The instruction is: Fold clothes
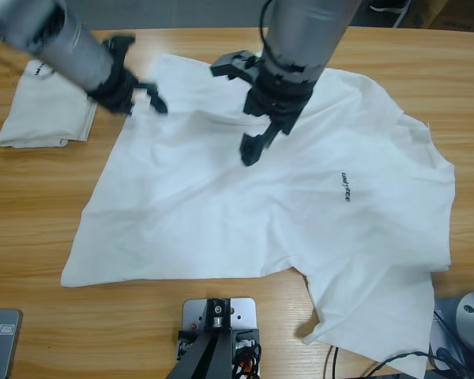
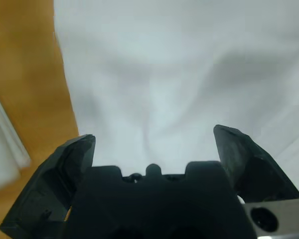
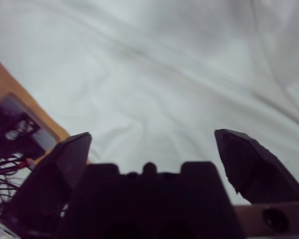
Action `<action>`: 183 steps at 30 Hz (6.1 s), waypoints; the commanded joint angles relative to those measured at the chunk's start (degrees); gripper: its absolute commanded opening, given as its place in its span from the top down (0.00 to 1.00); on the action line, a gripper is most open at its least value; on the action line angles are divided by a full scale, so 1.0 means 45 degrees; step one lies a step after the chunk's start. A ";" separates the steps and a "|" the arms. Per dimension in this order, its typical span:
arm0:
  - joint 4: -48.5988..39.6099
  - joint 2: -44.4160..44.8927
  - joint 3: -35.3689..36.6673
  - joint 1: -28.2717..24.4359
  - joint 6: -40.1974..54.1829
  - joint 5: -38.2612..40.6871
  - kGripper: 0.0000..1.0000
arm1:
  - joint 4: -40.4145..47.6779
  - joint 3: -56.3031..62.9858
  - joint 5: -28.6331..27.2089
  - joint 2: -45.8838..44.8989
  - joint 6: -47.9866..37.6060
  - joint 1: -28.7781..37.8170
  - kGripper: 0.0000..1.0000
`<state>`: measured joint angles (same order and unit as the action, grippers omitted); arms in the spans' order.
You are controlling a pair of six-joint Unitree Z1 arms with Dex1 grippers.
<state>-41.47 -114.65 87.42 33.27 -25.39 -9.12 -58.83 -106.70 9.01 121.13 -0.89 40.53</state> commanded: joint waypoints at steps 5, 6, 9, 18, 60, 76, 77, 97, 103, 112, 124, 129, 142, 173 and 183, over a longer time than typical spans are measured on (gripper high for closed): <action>-0.5003 -0.5909 0.8984 -0.0449 -0.2236 -0.0121 0.22 | 0.0086 0.0001 0.0403 0.0464 -0.0612 0.0231 0.01; -0.5609 -0.6409 0.9812 -0.0508 -0.2525 -0.0121 0.12 | 0.0086 0.0001 0.0399 0.0445 -0.0612 0.0231 0.01; -0.7456 -0.7866 1.2898 -0.0519 -0.2693 -0.0117 0.03 | 0.0105 -0.0030 0.0380 0.0550 -0.0624 0.0231 0.01; -0.9886 -1.0178 1.7172 -0.1047 -0.4670 0.1242 0.00 | 0.0203 -0.0182 0.0380 0.0777 -0.0690 0.0231 0.00; -1.1894 -0.0925 1.2617 -0.0406 -0.1431 -0.0082 0.00 | 0.3183 0.8771 -0.0878 -0.6938 -0.7307 -0.0261 0.00; -0.5300 0.7001 -0.4891 0.1102 -0.4849 0.1617 0.00 | 0.3324 1.5103 -0.0370 -1.1317 -1.6085 -0.0163 0.00; -0.4988 0.6872 -0.5453 0.1102 -0.4838 0.1637 0.00 | 0.3355 1.5290 -0.0296 -1.1446 -1.6549 0.0083 0.00; -0.4757 0.5532 -0.6098 0.1082 -0.2678 0.1109 0.00 | 0.5808 1.7029 -0.1237 -1.0094 -2.8233 0.8942 0.01; -0.4769 0.5677 -0.6121 0.1082 -0.2717 0.1047 0.00 | 0.8410 1.8068 -0.1401 -0.8969 -2.8577 0.8969 0.01; -0.4730 0.5138 -0.5926 0.1082 -0.2705 0.0953 0.00 | 0.8594 1.8763 -0.1608 -0.8798 -2.9741 0.8993 0.01; -0.4695 0.4888 -0.5801 0.1082 -0.2756 0.0856 0.00 | 0.8254 1.8490 -0.1456 -0.8676 -2.9842 0.9001 0.05; -0.4788 0.4947 -0.5856 0.1082 -0.2721 0.0711 0.00 | 0.8289 1.8493 -0.1397 -0.8653 -2.9870 0.9192 0.05; -0.4808 0.4900 -0.6320 0.1082 -0.2658 0.0547 0.00 | 0.9629 1.8529 -0.1370 -0.7641 -2.9881 0.9317 0.05; -0.4769 0.4642 -0.6531 0.1082 -0.2596 0.0231 0.00 | 0.5418 1.6329 -0.2366 -0.8704 -2.7549 0.9137 0.05; -0.4796 0.4782 -0.6633 0.1082 -0.2537 0.0238 0.00 | 0.7972 1.7017 -0.2358 -0.7965 -2.8428 0.9137 0.06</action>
<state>-63.01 -92.24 59.47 37.85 -37.48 -7.44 -29.54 -32.86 -0.66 83.07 -126.77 81.91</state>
